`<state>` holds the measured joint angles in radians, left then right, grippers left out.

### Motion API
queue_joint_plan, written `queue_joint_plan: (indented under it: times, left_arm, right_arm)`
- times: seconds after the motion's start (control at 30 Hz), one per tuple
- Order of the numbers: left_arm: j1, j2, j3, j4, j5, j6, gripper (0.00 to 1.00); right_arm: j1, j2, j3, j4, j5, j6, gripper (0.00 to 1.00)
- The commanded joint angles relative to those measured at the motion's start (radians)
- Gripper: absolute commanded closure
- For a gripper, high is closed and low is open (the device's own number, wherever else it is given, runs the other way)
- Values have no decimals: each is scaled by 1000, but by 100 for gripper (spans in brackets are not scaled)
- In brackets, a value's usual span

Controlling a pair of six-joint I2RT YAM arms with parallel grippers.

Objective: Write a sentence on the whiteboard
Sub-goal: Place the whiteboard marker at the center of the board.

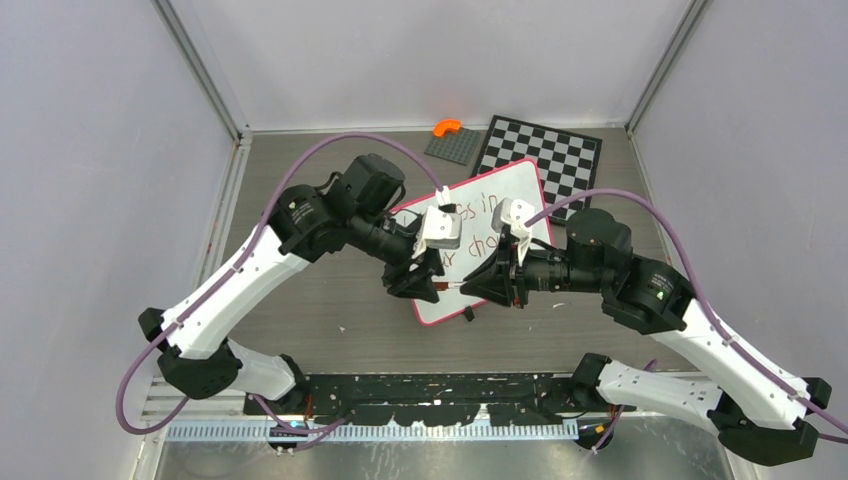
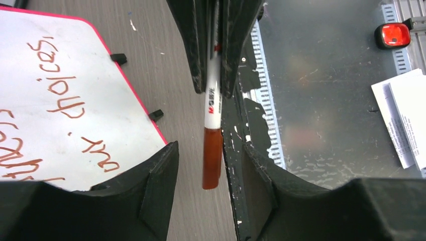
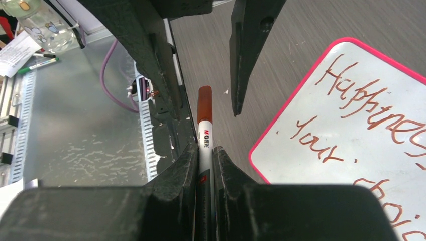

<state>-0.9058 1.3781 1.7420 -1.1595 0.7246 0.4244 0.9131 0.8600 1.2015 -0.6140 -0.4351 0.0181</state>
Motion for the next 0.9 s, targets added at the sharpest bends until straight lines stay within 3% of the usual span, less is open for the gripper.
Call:
queue_joint_plan:
  times: [0.0,0.17,0.43,0.47,0.57,0.67,0.87]
  left_arm:
    - [-14,6,59,52,-5,-38,51]
    - [-17,13,60,81,0,-80,63]
    - [-23,10,18,70,18,-67,63]
    - [-24,12,16,71,23,-67,66]
    - [-25,19,17,68,27,-73,87]
    - [-12,6,7,79,28,-96,100]
    - [203,-37,-70,184,138,-276,100]
  right_arm:
    - [-2,8,19,33,-32,23,100]
    - [-3,18,26,51,-30,43,100]
    - [0,42,47,53,-26,46,100]
    - [-1,43,47,53,-26,45,100]
    - [-1,51,60,54,-12,47,100]
    - [-2,56,85,46,55,63,87]
    - [-44,71,142,-2,301,72,58]
